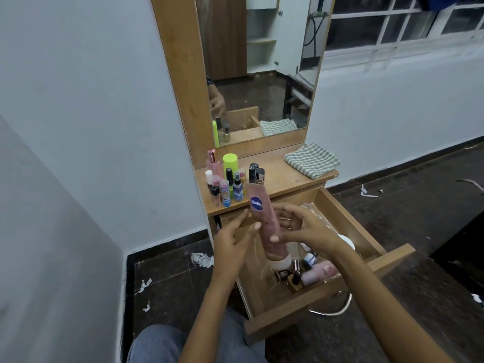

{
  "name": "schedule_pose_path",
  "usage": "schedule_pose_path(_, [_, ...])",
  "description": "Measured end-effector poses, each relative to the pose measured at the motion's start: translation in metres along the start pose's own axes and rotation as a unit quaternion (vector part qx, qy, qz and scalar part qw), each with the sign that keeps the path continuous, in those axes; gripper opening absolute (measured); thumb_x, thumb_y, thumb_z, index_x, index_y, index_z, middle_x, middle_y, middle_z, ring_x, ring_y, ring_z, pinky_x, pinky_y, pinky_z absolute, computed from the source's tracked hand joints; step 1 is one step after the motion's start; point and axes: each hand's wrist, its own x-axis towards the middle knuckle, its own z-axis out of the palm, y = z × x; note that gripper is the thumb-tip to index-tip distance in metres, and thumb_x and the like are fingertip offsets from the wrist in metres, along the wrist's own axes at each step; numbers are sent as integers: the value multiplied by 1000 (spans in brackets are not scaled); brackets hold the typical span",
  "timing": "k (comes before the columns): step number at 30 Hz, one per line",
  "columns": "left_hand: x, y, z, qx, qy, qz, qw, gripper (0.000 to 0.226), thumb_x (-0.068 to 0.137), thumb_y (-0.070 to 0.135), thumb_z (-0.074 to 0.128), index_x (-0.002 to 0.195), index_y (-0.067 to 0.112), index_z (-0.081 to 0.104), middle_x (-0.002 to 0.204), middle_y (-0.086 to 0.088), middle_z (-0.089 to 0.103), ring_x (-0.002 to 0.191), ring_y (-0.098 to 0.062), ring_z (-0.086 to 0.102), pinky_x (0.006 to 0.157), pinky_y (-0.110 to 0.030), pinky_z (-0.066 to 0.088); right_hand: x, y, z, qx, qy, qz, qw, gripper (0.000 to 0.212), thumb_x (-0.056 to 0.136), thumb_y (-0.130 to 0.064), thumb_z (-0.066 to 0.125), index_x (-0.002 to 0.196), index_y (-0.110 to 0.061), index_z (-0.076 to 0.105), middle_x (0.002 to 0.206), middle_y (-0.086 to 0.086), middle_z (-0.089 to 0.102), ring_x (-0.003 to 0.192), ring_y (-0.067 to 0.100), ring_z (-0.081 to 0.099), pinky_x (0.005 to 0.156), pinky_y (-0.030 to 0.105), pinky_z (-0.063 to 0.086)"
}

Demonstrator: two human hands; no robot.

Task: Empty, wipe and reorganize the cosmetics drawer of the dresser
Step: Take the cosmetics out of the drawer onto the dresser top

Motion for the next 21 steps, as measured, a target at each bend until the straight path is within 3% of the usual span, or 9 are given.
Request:
schedule_pose_path(3, [-1,9,-9,-55,28,14,998,43,84,24,68,125,13,61,116,5,68,109,-8,62,87,-35,55,10,-1,10,61,-9,-22,998,54,73,6,71,123,-8,57,123,15,64,115,32,61,94,45,52])
schedule_pose_path(7, [3,18,-27,-45,47,24,998,46,73,26,77,116,14,65,104,5,71,98,-7,66,79,-28,56,19,-6,22,74,22,-56,995,49,67,5,73,114,-6,62,111,13,70,107,29,65,86,37,56])
schedule_pose_path(12, [11,31,-49,-12,109,45,993,39,69,16,82,104,10,65,96,2,70,85,4,64,67,-3,45,34,-10,42,49,88,-91,991,44,67,4,76,107,-5,62,102,10,73,98,23,69,80,29,57])
schedule_pose_path(21, [53,56,-112,3,233,111,966,37,70,21,82,100,16,61,93,8,69,82,2,64,65,-3,44,44,5,45,-47,150,-114,981,23,78,-2,74,100,-5,69,94,7,74,90,19,71,79,25,56])
